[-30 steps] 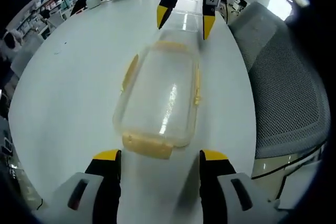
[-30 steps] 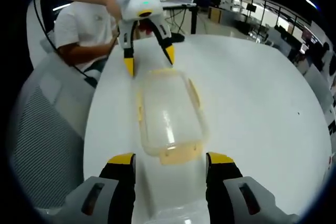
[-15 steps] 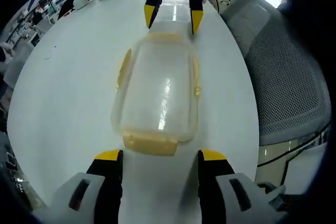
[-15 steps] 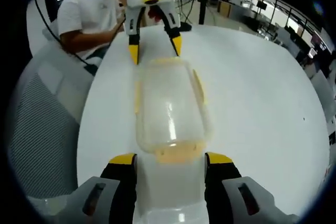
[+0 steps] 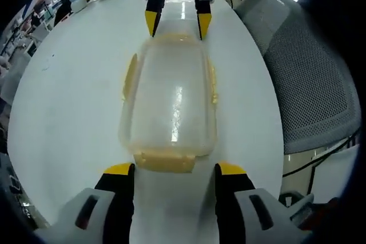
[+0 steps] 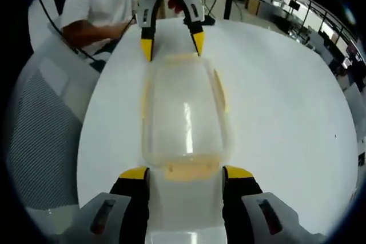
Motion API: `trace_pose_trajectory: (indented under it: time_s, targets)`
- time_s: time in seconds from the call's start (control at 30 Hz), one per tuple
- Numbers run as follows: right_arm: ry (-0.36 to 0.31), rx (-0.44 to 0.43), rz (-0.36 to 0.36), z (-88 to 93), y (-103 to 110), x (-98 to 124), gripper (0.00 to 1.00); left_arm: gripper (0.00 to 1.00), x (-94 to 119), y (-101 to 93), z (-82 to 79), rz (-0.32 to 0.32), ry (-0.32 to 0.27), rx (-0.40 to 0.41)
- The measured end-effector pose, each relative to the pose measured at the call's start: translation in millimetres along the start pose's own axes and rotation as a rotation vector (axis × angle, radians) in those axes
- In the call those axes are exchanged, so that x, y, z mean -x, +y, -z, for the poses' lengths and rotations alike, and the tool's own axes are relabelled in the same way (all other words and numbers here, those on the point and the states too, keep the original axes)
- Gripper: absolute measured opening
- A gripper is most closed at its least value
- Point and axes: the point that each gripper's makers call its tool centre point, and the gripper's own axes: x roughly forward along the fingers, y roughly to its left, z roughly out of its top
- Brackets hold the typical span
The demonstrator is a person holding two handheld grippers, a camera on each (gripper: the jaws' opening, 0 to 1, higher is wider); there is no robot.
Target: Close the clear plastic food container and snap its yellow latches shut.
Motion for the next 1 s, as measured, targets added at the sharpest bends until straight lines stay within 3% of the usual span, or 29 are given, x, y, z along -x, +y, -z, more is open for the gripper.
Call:
trace_pose_trajectory:
  time_s: [0.53, 0.7, 1.0]
  targets:
    - [0.027, 0.037, -0.007, 0.4, -4.8, -7.9, 0.46, 0.49, -1.0, 2.5, -3.2, 0.014, 0.025, -0.017]
    - [0.033, 0.053, -0.017, 0.7, -3.1, -7.6, 0.42, 0.4, -0.9, 4.9, -4.7, 0.016, 0.035, -0.022]
    - [0.023, 0.078, -0.03, 1.5, -3.9, -7.1, 0.39, 0.38, -1.4, 4.7, -5.5, 0.01, 0.047, -0.002]
